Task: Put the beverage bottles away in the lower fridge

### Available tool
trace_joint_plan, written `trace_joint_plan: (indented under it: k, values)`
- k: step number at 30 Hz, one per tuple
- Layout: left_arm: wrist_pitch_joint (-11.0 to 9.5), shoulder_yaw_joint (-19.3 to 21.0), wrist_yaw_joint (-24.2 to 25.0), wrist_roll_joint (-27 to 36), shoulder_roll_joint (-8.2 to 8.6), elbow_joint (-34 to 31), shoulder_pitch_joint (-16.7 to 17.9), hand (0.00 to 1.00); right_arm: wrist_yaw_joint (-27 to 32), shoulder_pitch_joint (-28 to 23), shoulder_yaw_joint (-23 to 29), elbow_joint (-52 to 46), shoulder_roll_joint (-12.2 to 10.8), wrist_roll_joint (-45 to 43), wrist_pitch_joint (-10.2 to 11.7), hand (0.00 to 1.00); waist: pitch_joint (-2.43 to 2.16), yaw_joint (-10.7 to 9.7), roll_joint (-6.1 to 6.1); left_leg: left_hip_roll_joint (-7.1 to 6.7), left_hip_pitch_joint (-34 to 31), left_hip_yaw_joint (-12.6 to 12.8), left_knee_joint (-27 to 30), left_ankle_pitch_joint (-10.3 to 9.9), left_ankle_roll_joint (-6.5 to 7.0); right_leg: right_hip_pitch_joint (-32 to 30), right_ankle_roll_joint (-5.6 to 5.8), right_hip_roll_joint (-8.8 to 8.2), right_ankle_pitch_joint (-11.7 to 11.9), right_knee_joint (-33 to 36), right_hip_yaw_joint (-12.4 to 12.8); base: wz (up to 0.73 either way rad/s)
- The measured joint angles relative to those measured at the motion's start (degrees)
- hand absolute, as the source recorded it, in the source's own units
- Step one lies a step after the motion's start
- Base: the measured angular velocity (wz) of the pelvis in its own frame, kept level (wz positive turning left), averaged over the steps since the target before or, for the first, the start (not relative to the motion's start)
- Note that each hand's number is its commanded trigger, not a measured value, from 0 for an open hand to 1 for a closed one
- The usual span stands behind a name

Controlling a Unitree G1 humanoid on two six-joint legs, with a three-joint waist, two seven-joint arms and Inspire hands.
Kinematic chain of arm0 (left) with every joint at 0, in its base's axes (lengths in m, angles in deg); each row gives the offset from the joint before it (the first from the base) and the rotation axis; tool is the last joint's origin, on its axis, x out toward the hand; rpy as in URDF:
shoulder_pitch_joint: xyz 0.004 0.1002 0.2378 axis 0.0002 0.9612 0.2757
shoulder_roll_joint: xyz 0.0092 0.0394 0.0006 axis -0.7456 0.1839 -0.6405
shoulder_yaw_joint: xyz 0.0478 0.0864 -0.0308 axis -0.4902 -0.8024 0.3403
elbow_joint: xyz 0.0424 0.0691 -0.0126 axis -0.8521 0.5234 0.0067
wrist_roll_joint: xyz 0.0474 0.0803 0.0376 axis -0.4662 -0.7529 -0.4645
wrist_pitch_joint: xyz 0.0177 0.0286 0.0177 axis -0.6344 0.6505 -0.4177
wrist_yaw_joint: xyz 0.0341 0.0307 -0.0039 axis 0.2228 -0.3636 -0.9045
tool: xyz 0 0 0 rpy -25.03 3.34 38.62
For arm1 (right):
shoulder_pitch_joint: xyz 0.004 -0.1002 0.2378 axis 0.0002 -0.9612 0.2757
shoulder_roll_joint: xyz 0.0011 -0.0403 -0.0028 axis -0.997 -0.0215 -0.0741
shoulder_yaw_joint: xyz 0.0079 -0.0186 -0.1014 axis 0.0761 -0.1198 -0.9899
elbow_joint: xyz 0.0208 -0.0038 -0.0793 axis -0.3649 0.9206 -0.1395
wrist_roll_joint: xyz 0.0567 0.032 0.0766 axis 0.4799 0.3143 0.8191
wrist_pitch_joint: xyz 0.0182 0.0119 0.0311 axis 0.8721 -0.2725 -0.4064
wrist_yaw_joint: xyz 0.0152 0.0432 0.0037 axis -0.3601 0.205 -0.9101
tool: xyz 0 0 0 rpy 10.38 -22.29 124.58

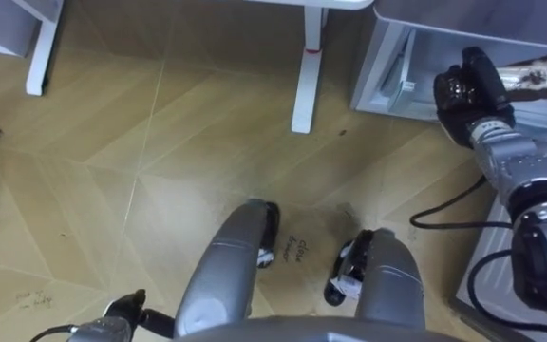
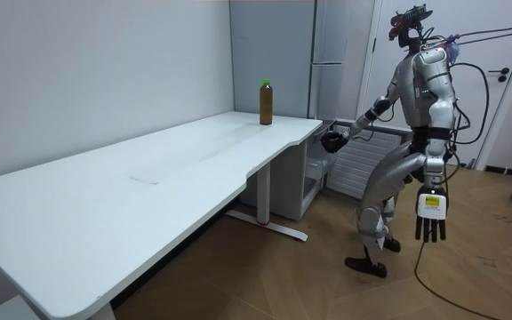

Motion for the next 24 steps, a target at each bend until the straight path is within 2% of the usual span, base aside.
trace_joint_plan:
  k: [3,4,5,6,18,24]
  values:
    - [0.0,0.6,0.0,-0.3,-0.02,-0.3,-0.2,0.0,0.8,1.8,-0.3,0.0,0.2,-0.9,0.0,1.0,-0.06,0.0,-0.13,0.23,-0.9,0.2,1.1,-0.3,0.18,-0.9,-0.02,0.0,-0.1,0.8,0.1,-0.04]
    - [0.0,0.6,0.0,-0.2,-0.02,-0.5,-0.2,0.0,0.8,2.4,-0.7,-0.1,0.3,-1.4,0.0,0.94,-0.04,0.0,-0.17,0.36,-1.3,0.5,1.5,-0.4,0.33,-1.2,0.0,-0.05,-0.1,1.2,0.1,0.0]
    - [0.0,0.6,0.0,-0.2,-0.02,-0.6,-0.2,0.0,0.9,2.5,-1.0,-0.3,0.4,-1.5,0.0,0.64,-0.1,0.0,-0.28,0.38,-1.5,0.6,1.6,-0.4,0.36,-1.4,0.06,-0.09,-0.1,1.3,0.2,0.0]
    - [0.0,0.5,0.0,-0.2,-0.02,-0.8,-0.2,0.0,0.9,2.5,-1.7,-0.7,0.6,-1.6,0.0,0.0,-0.19,0.1,-0.46,0.41,-1.7,0.6,1.8,-0.4,0.38,-1.7,0.11,-0.08,-0.2,1.4,0.2,0.0]
    - [0.0,0.5,-0.5,0.4,-0.06,-1.2,-0.1,0.0,3.0,2.7,-2.2,-1.2,0.8,-0.5,0.1,0.0,-0.21,0.1,-0.84,0.2,-3.1,0.5,2.5,-0.4,0.48,-2.4,-0.03,-0.97,-0.4,2.1,-0.8,0.03]
    - [0.0,0.4,-0.8,1.5,-0.06,-1.1,0.1,0.0,5.5,2.7,-1.4,-1.2,0.8,0.1,0.2,0.0,-0.21,0.1,-0.84,-0.25,-3.1,0.5,2.1,-0.4,0.55,-2.5,0.48,-0.99,-0.8,2.2,-0.5,0.03]
